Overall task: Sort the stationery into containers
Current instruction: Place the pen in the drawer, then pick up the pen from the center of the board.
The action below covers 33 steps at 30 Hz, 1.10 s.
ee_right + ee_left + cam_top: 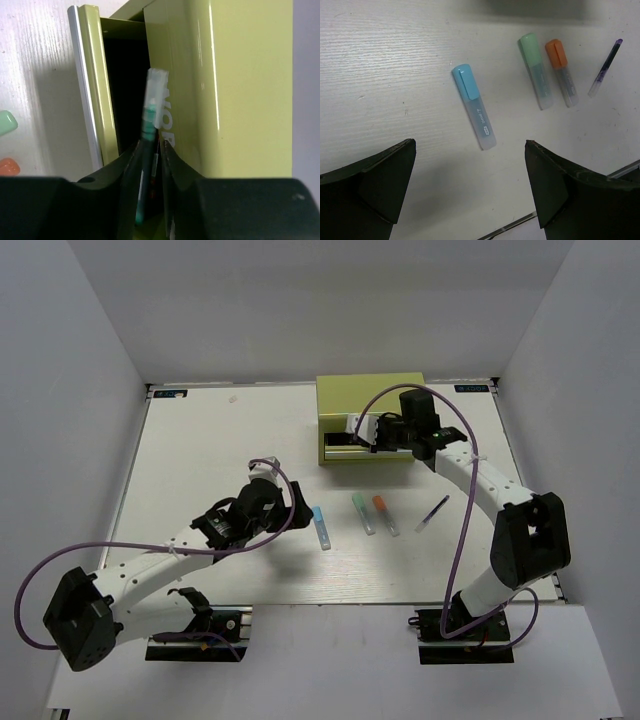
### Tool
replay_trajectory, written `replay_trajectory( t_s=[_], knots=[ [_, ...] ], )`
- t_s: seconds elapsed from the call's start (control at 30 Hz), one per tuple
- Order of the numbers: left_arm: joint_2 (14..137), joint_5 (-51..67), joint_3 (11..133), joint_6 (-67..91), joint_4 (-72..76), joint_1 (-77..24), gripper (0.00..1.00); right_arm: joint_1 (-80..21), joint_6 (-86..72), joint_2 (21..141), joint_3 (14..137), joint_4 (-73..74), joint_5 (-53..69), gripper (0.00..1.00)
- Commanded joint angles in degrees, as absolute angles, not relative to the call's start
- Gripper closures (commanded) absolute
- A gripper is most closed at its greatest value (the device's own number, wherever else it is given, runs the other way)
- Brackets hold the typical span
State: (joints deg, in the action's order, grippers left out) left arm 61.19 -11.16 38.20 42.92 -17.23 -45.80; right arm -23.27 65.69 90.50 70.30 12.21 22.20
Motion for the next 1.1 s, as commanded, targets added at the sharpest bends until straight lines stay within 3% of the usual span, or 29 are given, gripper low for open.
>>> replay_trajectory(
  t_s=[0.0, 0.23, 0.33, 0.37, 0.4, 0.47, 0.57, 0.63, 0.67, 0.83, 0.87, 0.9, 1.07],
  knots=[
    [61.61, -10.55, 39.63, 42.45, -15.56, -45.44, 0.00, -22.68, 64.60, 90.09, 71.98, 10.28, 21.80, 0.72],
    [62.75, -10.02, 40.17, 41.92, -15.56, -45.44, 0.00, -22.41, 63.55, 88.51, 71.72, 11.34, 21.97, 0.65],
    [63.28, -10.02, 40.17, 41.40, -15.56, -45.44, 0.00, -21.71, 62.14, 86.32, 73.38, 14.67, 23.37, 0.78],
    [63.28, -10.02, 40.17, 41.40, -15.56, -45.44, 0.00, -20.40, 61.88, 84.31, 74.43, 19.38, 27.47, 0.96],
    [63.28, -10.02, 40.17, 41.40, -15.56, -45.44, 0.00, -20.39, 62.66, 84.29, 74.44, 21.86, 27.51, 1.00],
    [63.28, -10.02, 40.17, 41.40, -15.56, -45.44, 0.00, -18.55, 69.67, 81.58, 75.41, 28.44, 35.80, 1.00],
    [63.28, -10.02, 39.64, 41.40, -14.94, -45.44, 0.00, -17.05, 81.72, 79.29, 75.41, 51.33, 39.98, 1.00],
    [63.80, -10.02, 39.64, 41.40, -14.41, -45.44, 0.00, -16.70, 86.56, 78.67, 72.53, 56.83, 39.47, 1.00],
    [63.81, -9.50, 39.64, 41.40, -14.41, -45.44, 0.00, -16.61, 87.62, 77.44, 71.55, 58.00, 38.59, 0.89],
    [64.86, -8.44, 40.17, 41.40, -13.80, -45.44, 0.00, -15.64, 89.03, 72.86, 60.93, 57.04, 33.40, 0.69],
    [65.39, -8.44, 40.17, 41.40, -13.80, -45.44, 0.00, -15.30, 89.99, 72.60, 59.43, 57.48, 32.96, 0.56],
    [65.39, -8.44, 40.17, 41.40, -13.80, -45.44, 0.00, -15.03, 90.52, 72.68, 58.89, 58.52, 32.26, 0.10],
    [64.86, -8.44, 40.17, 41.40, -13.80, -45.44, 0.00, -13.45, 93.95, 74.79, 56.52, 59.59, 30.41, 0.12]
  ],
)
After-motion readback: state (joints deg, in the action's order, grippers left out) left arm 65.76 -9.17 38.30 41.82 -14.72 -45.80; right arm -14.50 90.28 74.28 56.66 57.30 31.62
